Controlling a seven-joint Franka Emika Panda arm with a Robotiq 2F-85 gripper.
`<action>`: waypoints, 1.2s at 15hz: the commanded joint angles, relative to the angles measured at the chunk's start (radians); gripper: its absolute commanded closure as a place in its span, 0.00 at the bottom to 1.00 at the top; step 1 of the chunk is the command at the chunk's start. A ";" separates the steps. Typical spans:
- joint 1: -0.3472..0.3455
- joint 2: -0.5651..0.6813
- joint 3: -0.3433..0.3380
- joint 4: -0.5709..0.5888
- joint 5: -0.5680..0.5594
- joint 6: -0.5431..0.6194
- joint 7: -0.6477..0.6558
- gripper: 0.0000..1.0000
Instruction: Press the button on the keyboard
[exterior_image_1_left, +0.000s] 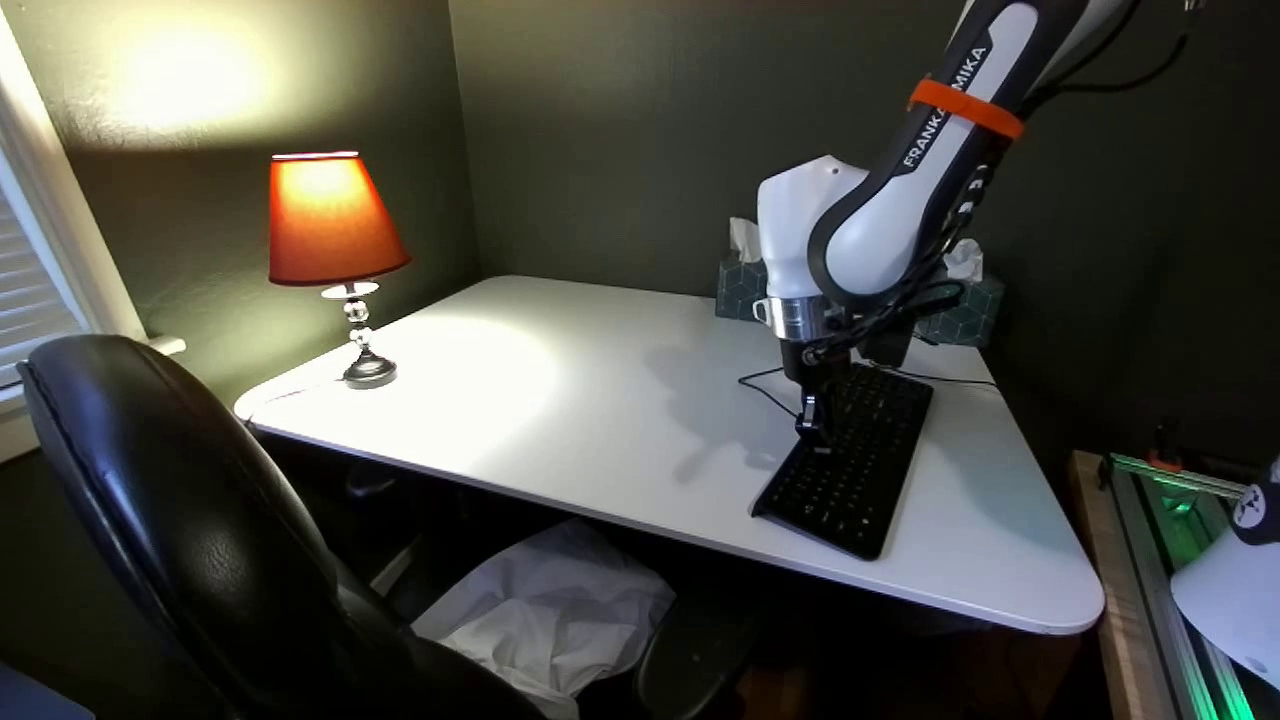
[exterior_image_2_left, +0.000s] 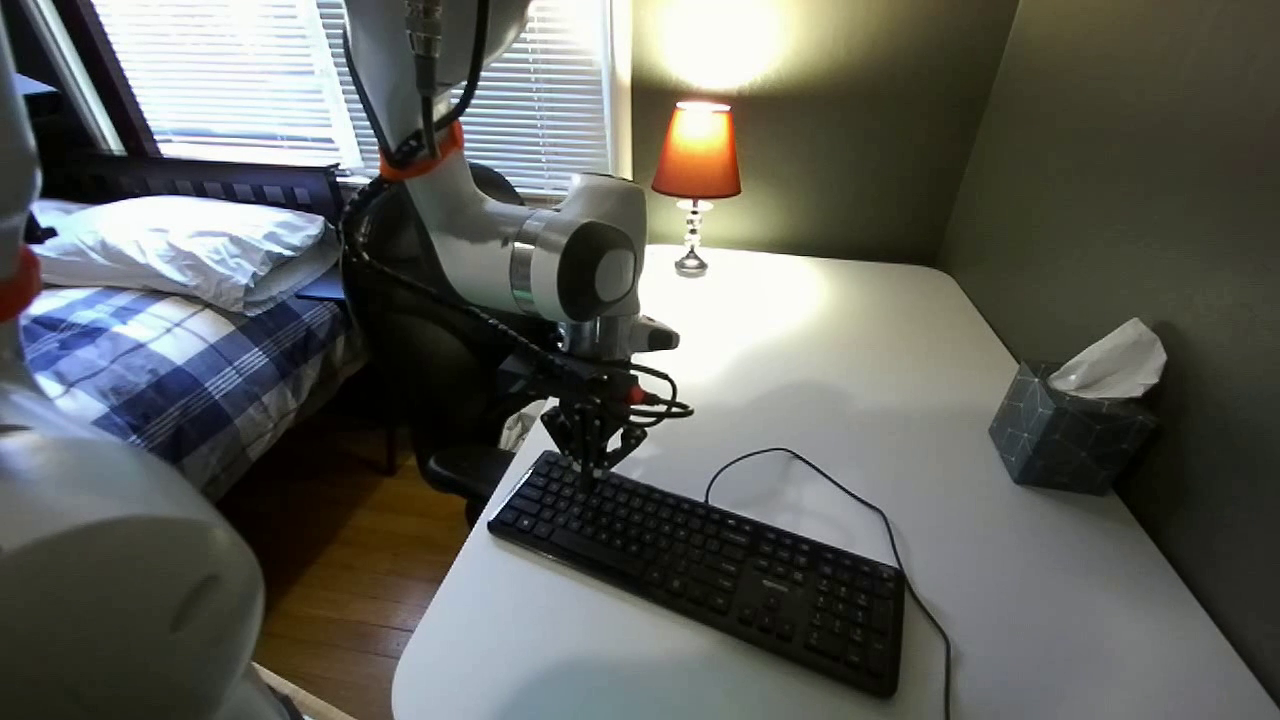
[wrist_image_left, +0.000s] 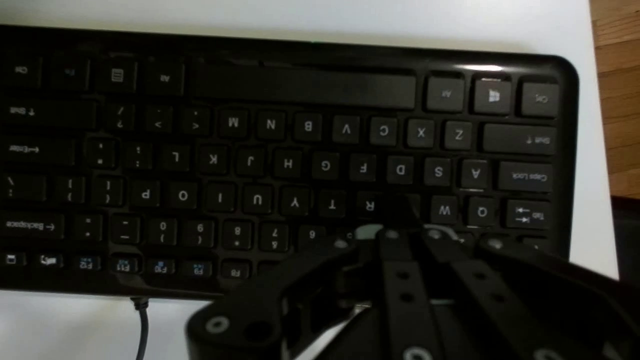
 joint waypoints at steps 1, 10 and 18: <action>-0.015 0.028 0.008 0.015 0.036 0.021 -0.046 1.00; -0.029 0.045 0.023 0.035 0.103 0.013 -0.124 1.00; -0.030 0.065 0.023 0.058 0.117 0.006 -0.133 1.00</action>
